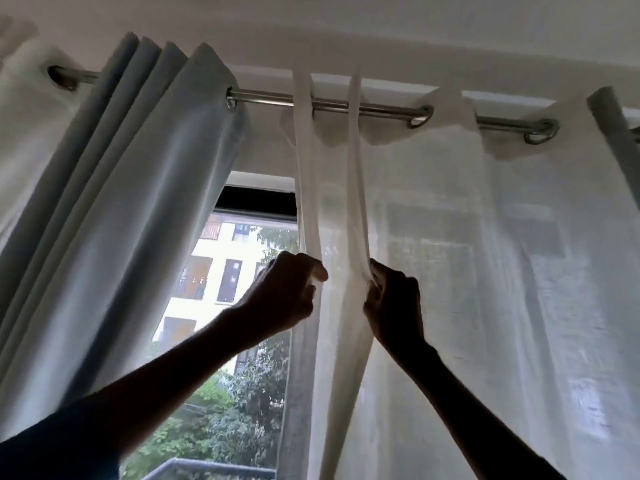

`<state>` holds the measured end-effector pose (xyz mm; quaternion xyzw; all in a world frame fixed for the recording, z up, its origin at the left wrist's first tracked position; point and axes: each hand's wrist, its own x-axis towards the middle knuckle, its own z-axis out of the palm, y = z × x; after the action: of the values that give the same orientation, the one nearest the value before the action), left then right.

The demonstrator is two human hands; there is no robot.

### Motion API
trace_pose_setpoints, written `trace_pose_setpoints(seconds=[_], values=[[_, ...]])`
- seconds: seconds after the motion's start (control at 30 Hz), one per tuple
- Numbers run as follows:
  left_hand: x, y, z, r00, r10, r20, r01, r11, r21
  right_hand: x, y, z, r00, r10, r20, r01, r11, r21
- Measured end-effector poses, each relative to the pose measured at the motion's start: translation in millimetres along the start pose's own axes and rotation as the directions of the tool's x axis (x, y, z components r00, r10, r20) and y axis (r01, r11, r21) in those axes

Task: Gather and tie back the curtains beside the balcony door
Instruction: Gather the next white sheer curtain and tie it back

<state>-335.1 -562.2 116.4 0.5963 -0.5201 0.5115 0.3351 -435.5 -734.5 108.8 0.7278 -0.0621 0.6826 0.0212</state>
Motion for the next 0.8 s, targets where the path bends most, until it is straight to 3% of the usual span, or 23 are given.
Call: trace_pose_setpoints(seconds=[0.2,0.37,0.5,0.67,0.8], values=[[-21.5,16.6,27.7,1.0,-0.001,0.023,0.003,0.995,-0.101,-51.6,-10.3,-14.7,0.998,-0.065,0.023,0.064,0.998,0.024],[-22.6,20.3,24.3,0.996,0.086,-0.005,-0.085,0.986,-0.147,-68.8,-30.4,-13.7,0.991,-0.109,0.072,0.108,0.994,0.021],[-30.9,22.1,20.2,0.998,0.051,-0.044,-0.057,0.989,-0.136,-74.9,-37.0,-12.2,0.989,-0.136,0.063,0.132,0.99,0.055],[-42.1,25.0,7.8,0.995,0.073,0.069,-0.053,0.965,-0.255,-76.7,-39.7,-6.8,0.987,-0.131,0.093,0.127,0.991,0.046],[-37.9,21.5,2.0,0.983,0.085,0.162,-0.055,0.981,-0.184,-80.0,-49.2,-8.6,0.973,-0.22,0.073,0.216,0.975,0.056]])
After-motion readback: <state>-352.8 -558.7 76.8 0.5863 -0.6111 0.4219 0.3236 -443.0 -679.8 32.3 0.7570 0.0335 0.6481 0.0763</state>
